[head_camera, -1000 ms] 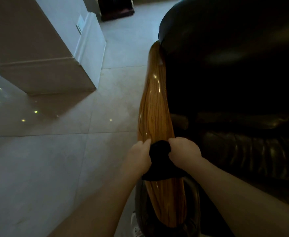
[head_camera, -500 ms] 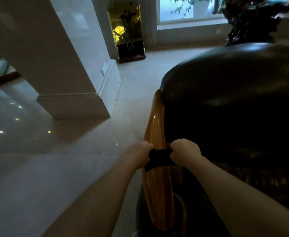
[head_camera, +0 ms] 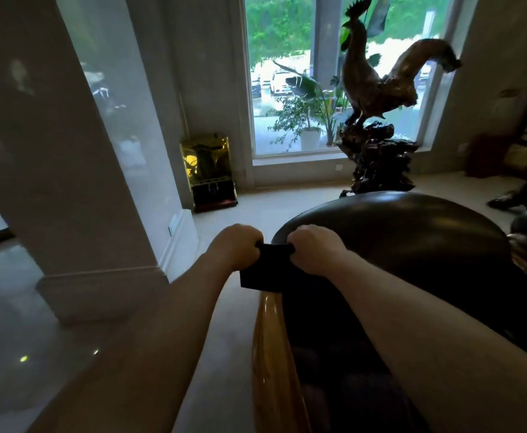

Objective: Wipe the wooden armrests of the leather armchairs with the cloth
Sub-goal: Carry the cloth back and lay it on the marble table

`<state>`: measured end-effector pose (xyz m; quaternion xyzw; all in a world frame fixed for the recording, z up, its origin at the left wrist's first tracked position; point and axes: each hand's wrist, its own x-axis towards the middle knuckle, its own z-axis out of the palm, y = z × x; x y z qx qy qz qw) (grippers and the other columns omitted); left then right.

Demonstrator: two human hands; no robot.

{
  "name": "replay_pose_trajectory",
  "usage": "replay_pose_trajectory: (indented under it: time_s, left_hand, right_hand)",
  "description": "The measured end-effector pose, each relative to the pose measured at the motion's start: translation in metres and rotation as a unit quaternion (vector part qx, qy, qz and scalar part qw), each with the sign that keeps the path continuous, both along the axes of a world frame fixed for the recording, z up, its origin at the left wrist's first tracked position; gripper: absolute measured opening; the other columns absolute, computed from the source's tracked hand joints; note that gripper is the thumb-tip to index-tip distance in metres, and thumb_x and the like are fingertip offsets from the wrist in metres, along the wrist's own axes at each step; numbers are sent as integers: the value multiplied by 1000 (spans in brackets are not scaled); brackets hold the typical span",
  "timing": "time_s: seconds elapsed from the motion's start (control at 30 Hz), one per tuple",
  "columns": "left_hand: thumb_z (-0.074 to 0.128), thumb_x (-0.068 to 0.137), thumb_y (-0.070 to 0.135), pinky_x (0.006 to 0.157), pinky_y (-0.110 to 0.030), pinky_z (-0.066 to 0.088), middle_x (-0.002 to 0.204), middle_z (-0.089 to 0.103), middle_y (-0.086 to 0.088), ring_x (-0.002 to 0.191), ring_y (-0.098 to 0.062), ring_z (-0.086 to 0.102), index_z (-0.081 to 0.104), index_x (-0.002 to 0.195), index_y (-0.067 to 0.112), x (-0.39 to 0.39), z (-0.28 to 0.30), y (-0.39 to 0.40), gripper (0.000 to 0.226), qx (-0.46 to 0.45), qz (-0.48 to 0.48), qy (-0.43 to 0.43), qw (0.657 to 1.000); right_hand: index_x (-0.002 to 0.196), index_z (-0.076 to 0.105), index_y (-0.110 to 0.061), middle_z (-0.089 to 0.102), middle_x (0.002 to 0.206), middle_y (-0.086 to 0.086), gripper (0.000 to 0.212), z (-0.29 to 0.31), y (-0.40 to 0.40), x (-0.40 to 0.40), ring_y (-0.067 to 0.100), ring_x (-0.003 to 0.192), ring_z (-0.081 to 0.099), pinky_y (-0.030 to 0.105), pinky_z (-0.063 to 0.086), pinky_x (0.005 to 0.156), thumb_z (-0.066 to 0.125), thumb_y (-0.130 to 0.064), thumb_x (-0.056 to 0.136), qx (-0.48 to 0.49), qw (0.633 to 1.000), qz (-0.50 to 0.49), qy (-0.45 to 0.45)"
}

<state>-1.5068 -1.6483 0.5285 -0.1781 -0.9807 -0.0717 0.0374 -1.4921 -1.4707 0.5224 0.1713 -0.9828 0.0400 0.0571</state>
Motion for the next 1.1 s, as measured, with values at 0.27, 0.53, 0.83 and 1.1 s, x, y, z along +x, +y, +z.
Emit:
replay_pose_trajectory:
  time_s: [0.27, 0.53, 0.83, 1.1]
  left_hand:
    - [55, 85, 17, 77, -38, 53, 78, 64, -3, 78, -21, 60, 70, 93, 13, -11, 65, -19, 18, 34, -41, 109, 993]
    - [54, 87, 20, 73, -37, 52, 74, 61, -2, 75, -21, 59, 69, 88, 10, -8, 54, -28, 18, 47, -80, 102, 990]
    - [56, 85, 25, 71, -36, 50, 86, 66, -5, 79, -20, 58, 69, 98, 13, -8, 37, -16, 21, 38, -139, 48, 988]
    - [56, 85, 25, 62, -25, 38, 79, 59, 6, 76, -14, 57, 69, 99, 23, -5, 14, 26, 19, 72, -196, 42, 977]
  right_hand:
    - [88, 64, -18, 63, 94, 6, 10, 70, -13, -12, 30, 91, 62, 33, 39, 67, 55, -19, 83, -6, 998, -34, 59]
    - [78, 50, -20, 62, 93, 6, 9, 65, -17, 3, 28, 90, 61, 33, 39, 67, 53, -13, 83, 14, 998, -49, 43]
    - [94, 66, -14, 66, 97, 5, 16, 56, -3, 28, 25, 90, 63, 38, 54, 77, 52, -14, 85, 1, 994, -110, 23]
    - [89, 66, -23, 64, 88, 0, 12, 40, 32, 56, 24, 87, 62, 35, 50, 73, 57, -17, 84, -10, 982, -187, -16]
